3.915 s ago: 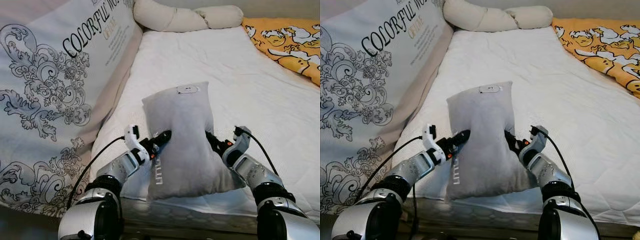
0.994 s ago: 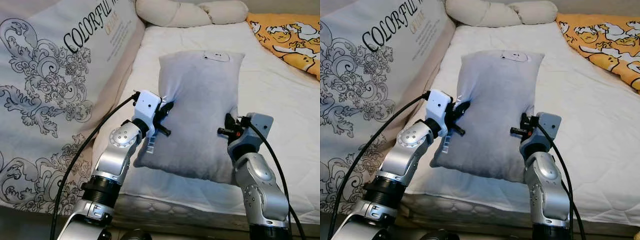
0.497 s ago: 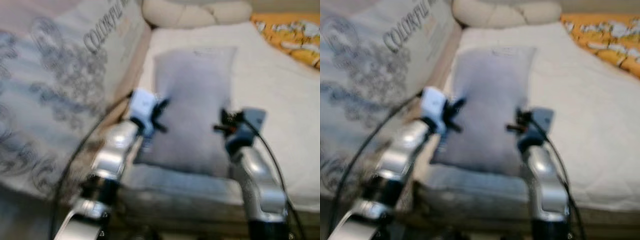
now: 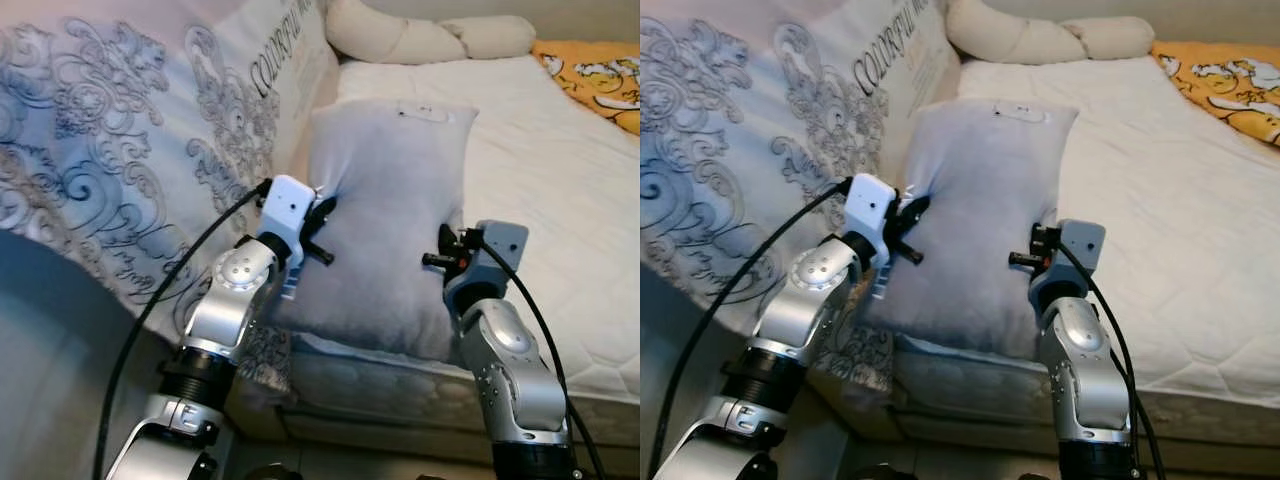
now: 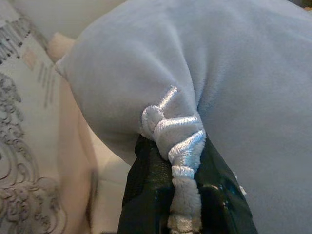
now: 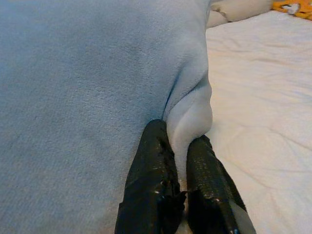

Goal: Clean up the room

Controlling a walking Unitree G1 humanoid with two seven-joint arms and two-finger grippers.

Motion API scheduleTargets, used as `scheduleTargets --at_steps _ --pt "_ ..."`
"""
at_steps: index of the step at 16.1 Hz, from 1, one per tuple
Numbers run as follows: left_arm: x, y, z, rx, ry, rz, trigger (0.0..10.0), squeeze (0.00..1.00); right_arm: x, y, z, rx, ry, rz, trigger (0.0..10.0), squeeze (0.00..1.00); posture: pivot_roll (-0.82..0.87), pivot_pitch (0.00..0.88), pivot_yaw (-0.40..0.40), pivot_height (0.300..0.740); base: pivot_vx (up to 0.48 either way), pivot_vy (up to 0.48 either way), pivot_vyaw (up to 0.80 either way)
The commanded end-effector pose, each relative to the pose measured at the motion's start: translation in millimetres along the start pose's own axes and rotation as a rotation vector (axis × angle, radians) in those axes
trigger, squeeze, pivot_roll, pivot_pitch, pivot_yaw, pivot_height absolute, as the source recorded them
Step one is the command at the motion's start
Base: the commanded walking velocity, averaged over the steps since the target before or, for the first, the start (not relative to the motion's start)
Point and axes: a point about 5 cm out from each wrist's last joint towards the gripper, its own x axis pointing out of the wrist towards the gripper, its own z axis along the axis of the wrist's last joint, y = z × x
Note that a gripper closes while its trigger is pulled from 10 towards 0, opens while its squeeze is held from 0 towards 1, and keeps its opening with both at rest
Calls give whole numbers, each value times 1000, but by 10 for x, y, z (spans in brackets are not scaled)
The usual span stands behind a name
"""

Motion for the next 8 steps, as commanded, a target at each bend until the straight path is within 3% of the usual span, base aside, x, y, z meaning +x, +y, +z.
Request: scheduleTargets --at_steps 1,8 --pt "36 -5 96 28 -42 1 10000 0 -11 -59 49 -13 -21 -31 10000 0 -91 0 85 740 0 0 0" --pt "49 -25 80 19 -40 -5 10000 0 -15 -45 42 -31 -13 -18 10000 0 -89 0 77 740 0 0 0"
